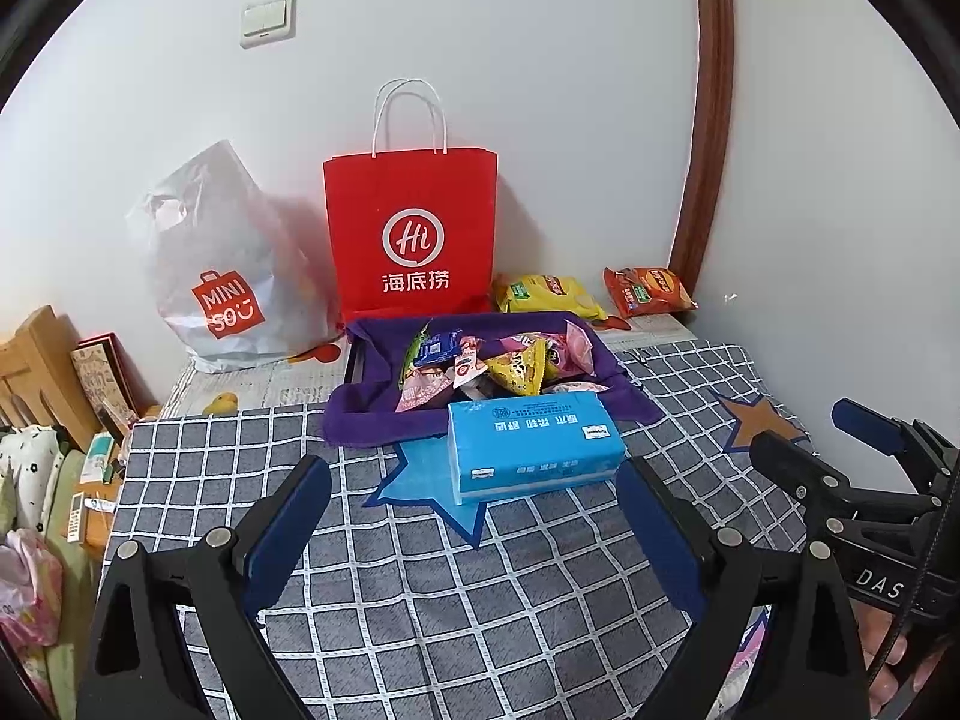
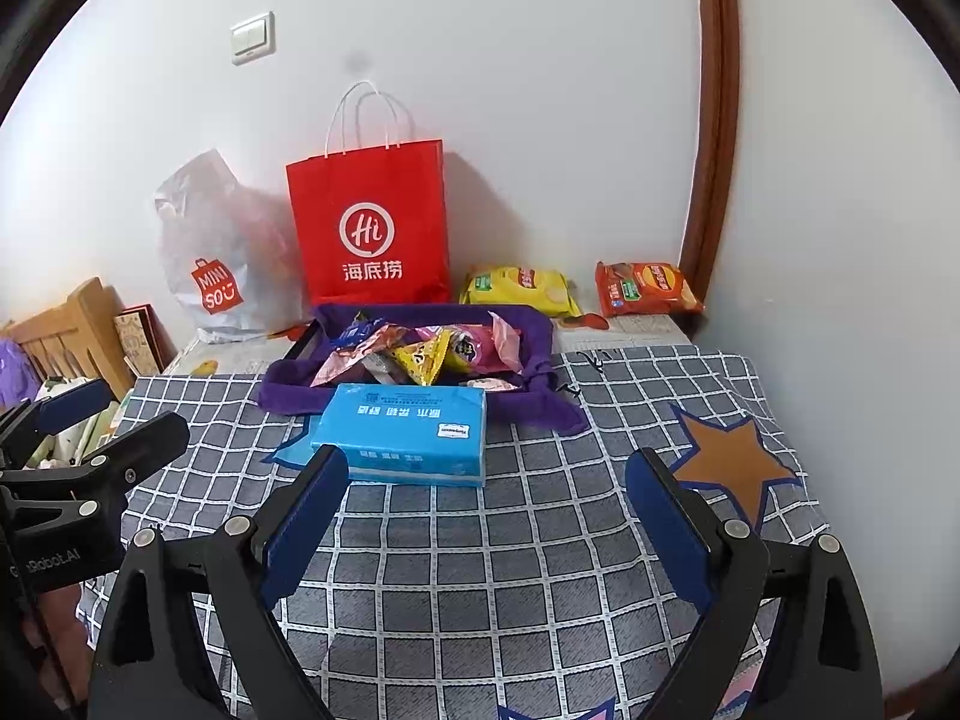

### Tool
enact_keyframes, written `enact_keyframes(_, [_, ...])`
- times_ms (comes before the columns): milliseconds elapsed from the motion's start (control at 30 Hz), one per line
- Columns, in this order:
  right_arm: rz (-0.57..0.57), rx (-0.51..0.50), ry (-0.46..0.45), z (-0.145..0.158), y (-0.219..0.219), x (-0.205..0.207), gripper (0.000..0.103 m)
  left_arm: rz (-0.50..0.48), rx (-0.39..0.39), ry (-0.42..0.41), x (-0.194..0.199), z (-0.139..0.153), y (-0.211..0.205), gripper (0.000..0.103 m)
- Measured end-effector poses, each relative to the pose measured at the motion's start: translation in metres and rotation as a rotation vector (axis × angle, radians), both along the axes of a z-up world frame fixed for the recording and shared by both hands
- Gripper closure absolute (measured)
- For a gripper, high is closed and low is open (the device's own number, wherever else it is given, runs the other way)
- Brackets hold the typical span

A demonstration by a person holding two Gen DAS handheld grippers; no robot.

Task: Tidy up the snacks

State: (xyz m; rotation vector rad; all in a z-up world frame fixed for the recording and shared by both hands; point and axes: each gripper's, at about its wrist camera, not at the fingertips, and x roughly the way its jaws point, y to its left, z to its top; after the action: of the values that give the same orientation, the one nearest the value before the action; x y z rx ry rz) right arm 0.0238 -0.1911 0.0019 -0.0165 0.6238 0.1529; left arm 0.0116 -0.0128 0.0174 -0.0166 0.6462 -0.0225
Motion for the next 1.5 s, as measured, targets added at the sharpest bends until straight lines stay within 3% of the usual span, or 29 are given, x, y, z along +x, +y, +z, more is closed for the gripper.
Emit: enact_keyframes(1500, [-0.011, 0.002, -0.014, 0.0040, -0.0059, -0.0041, 0.010, -0.014, -0.002, -0.001, -0.0010, 0.0020, 0.0009, 0.007])
